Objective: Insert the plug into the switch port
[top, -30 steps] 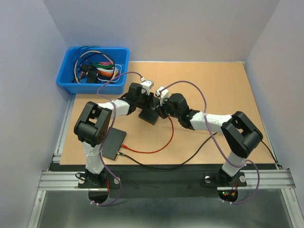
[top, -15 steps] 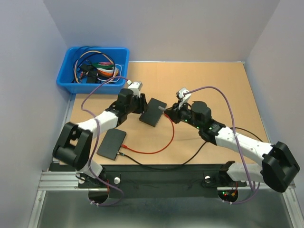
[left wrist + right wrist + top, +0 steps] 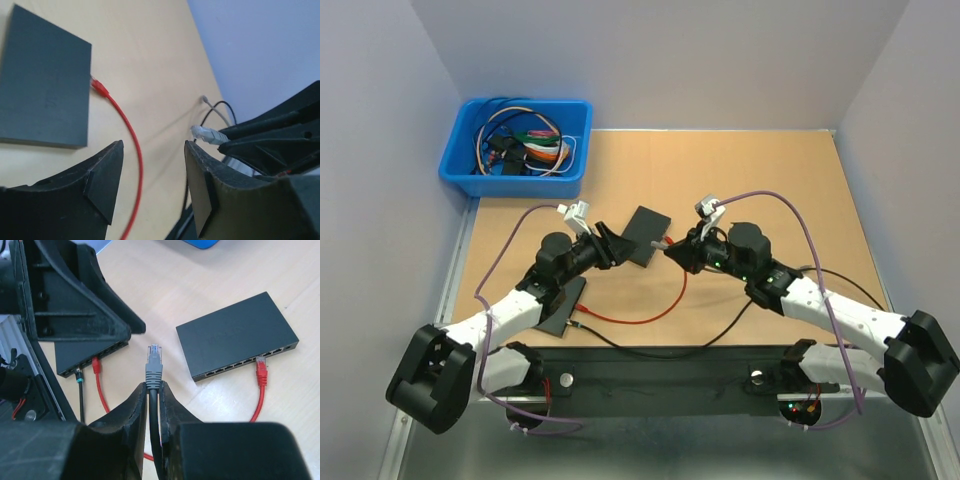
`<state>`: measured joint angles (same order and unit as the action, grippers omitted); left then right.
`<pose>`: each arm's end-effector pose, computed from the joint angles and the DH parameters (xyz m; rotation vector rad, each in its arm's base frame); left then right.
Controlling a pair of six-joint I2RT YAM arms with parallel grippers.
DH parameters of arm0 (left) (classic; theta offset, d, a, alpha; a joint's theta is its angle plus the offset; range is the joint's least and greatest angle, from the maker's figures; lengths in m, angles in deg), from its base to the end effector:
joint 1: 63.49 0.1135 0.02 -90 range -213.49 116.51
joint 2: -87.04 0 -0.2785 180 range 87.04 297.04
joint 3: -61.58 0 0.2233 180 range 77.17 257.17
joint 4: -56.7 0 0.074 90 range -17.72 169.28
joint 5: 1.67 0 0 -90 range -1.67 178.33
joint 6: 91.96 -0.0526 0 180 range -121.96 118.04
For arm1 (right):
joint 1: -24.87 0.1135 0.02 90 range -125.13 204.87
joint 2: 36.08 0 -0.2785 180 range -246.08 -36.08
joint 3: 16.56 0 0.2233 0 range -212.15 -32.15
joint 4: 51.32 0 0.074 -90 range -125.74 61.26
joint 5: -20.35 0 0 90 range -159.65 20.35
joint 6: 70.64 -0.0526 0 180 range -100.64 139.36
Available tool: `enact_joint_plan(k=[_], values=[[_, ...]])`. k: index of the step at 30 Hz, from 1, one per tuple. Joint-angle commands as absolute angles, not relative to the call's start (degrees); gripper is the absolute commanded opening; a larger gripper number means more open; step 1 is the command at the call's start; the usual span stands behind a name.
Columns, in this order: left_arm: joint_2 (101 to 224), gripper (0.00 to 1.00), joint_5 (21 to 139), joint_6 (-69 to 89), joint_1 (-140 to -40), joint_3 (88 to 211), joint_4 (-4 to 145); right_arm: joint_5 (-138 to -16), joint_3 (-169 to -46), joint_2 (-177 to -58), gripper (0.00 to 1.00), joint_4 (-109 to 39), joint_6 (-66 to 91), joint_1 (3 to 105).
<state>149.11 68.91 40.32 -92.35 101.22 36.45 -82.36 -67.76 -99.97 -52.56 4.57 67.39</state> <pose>0.1838 -0.1213 0.2697 0.0808 1.7498 -1.2084 0.1677 0.1694 0.2896 -0.6075 1.7574 0.9071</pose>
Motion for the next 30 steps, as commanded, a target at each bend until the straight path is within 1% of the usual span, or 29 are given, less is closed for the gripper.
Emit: enact_joint_plan(k=[1, 5, 11, 16, 21, 26, 30], values=[[148.74, 0.64, 66.36, 51.38, -94.16, 98.18, 22.81, -84.24, -68.71, -100.67, 0.00, -55.60, 3.54, 68.02], [148.83, 0.66, 68.29, 56.47, -95.56, 97.39, 19.11, -84.94, -69.50, -102.34, 0.00, -56.04, 3.80, 68.20], [150.85, 0.66, 70.32, 57.63, -97.24, 99.05, 18.32, -85.12, -70.29, -105.16, 0.01, -57.01, 4.15, 68.72], [153.31, 0.66, 70.75, 59.29, -97.85, 98.62, 16.91, -84.59, -70.11, -104.28, 0.00, -58.24, 3.71, 68.99], [153.31, 0.66, 71.90, 60.88, -98.20, 97.74, 16.30, -83.45, -70.20, -102.44, 0.00, -57.98, 3.62, 69.16], [154.28, 0.60, 71.37, 61.23, -98.73, 98.61, 15.86, -83.54, -69.94, -101.29, 0.00, -58.50, 3.62, 69.25], [156.12, 0.59, 71.55, 62.54, -99.78, 98.88, 14.28, -83.54, -69.76, -100.32, 0.00, -59.47, 3.45, 69.25]])
